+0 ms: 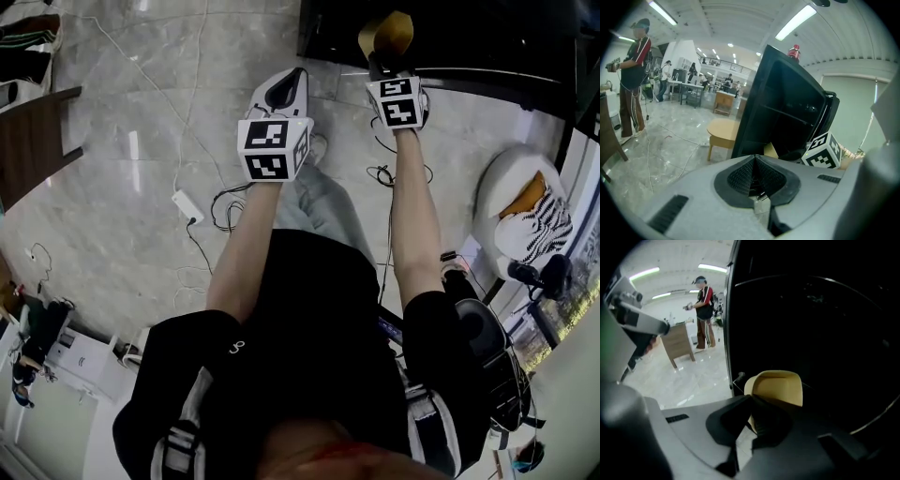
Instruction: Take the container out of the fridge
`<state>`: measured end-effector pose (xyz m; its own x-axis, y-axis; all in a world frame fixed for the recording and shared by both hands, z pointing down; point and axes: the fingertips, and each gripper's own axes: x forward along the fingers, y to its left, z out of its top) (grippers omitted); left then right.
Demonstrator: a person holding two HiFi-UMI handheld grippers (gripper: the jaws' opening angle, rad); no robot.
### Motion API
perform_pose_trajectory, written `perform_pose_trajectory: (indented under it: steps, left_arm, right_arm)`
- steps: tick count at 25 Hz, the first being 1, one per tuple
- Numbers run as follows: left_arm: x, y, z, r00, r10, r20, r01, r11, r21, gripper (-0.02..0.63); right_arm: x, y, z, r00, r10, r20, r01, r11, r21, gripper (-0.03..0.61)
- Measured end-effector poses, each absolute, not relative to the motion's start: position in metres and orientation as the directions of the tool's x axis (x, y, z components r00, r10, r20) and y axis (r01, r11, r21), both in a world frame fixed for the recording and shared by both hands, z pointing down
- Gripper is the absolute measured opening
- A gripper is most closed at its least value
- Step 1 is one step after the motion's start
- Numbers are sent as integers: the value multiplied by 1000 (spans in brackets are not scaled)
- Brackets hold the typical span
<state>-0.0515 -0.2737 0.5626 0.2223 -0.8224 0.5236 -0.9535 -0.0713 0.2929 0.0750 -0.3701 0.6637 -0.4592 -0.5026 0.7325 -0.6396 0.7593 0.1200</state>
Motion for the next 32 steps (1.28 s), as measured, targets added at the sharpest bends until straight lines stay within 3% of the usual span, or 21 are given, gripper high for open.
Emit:
perform_pose_trajectory:
  steps: [7,16,32]
  left_arm:
    - [-50,-260,543,199,-838,508,-954,-47,296,9]
    - [-20,-267,489,248,-872,422,-949,-132,286,9]
    - [38,-292,401,342,-895,285,-936,-298,189,9]
  right_arm:
    - [85,-342,608,-539,-601,590,-812,558,-173,12]
    - [135,-307,524,-496,-760,420,-849,322,-419,12]
    - [186,-291,432,-541,-808,232,-794,400,-457,13]
